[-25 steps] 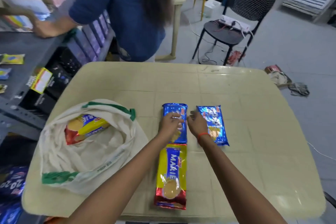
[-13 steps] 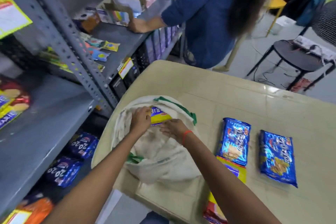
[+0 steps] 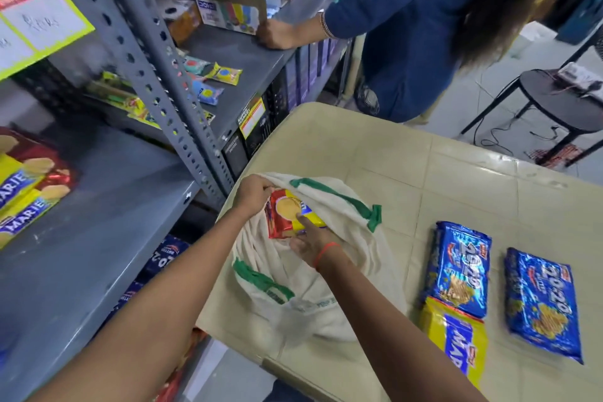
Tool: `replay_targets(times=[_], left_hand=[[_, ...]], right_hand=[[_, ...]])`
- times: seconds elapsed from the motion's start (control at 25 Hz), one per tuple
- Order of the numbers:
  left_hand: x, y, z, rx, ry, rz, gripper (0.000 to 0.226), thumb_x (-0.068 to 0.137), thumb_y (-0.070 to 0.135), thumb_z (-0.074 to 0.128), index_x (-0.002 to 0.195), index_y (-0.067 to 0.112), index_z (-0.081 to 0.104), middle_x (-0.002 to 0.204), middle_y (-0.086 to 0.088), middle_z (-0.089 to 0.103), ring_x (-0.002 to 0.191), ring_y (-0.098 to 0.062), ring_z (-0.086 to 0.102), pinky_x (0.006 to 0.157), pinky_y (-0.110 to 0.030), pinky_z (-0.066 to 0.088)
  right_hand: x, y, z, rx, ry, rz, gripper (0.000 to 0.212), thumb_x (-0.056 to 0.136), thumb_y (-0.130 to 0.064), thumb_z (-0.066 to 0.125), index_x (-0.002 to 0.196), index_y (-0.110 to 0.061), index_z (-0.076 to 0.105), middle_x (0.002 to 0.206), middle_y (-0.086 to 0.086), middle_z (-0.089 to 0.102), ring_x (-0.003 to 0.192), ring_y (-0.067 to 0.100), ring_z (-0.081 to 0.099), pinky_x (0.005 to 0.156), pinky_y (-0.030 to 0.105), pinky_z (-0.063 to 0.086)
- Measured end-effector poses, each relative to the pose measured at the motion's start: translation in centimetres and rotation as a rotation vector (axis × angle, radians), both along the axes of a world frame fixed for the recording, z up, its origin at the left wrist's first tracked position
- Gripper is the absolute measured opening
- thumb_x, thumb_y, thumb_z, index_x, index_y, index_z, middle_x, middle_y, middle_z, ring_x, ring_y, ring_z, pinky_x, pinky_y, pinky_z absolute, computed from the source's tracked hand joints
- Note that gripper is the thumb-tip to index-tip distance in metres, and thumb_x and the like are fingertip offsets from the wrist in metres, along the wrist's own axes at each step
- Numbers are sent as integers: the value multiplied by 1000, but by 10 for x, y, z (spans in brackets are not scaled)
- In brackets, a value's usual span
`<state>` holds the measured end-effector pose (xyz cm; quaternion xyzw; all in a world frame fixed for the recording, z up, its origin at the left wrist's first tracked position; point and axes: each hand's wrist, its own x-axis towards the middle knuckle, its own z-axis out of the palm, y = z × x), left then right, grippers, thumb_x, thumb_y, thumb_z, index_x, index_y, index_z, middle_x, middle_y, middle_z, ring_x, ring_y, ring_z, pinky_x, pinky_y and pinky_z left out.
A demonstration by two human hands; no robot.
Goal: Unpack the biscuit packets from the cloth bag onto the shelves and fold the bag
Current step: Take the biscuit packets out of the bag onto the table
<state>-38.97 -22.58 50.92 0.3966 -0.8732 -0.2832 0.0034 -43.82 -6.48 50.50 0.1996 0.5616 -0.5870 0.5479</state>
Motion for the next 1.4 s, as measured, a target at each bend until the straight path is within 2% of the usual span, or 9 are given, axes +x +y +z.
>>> replay_targets(times=[0.08,0.16,0.24,0.44,0.56,0.72,0.88,1.16,1.4], left_hand=[[-1,4,-1,-31,24,19,23,88,11,59,105,8,74,112,-19,68,108,-32,61,93,-35,49],[-2,12,-3,-42,-33,-5,29,92,11,50,114,15,69,117,-17,59,114,-33,53,99,-39,45],[0,15,-5,-28,-81,-26,36,94,12,43,121,20,64,122,-14,53,118,-32,50,102,-41,43],[6,-3,1,82,-127,-46,38,95,13,40,128,21,57,130,-14,52,118,-34,54,99,-37,43],[7,-4,4,133,-144,-46,38,97,13,35,130,11,53,137,-18,53,124,-33,51,100,-36,42],[10,3,6,222,-4,109,35,96,30,45,115,8,64,122,-16,65,112,-33,59,93,-36,48],[20,15,3,281,7,40,12,83,22,67,84,10,69,102,-14,73,100,-31,66,80,-33,49],[29,56,51,469,81,159,49,92,51,49,84,10,75,90,-12,75,81,-25,67,67,-26,49],[48,135,89,797,158,167,22,90,34,62,106,19,64,90,-2,70,75,-16,65,62,-25,50]], right_hand=[[2,-5,0,-2,-46,-23,29,94,-32,56,81,-7,50,43,3,49,29,7,49,51,24,35],[3,-8,-3,38,-43,-39,43,93,-37,57,119,-3,51,97,13,64,93,17,72,74,29,49],[4,-9,-5,69,-32,-60,62,91,-40,58,136,-2,41,141,17,47,134,27,46,99,35,46],[6,-15,-8,145,151,-97,63,79,-44,71,124,-3,52,102,12,63,91,28,63,75,33,52],[-1,-12,-7,230,344,-157,63,74,-40,75,120,-2,55,109,14,61,91,28,62,75,33,52],[-12,8,6,144,215,-123,42,85,-54,54,108,-18,54,92,7,56,59,15,50,45,19,42],[-23,30,18,67,-2,7,59,82,-70,40,103,-17,58,87,6,56,67,17,50,51,22,41],[-30,71,40,-32,47,320,51,79,-58,51,112,-20,61,86,2,71,77,16,68,58,26,58],[-29,128,61,-121,155,408,30,81,-29,58,109,-19,63,107,8,65,89,21,66,78,36,59]])
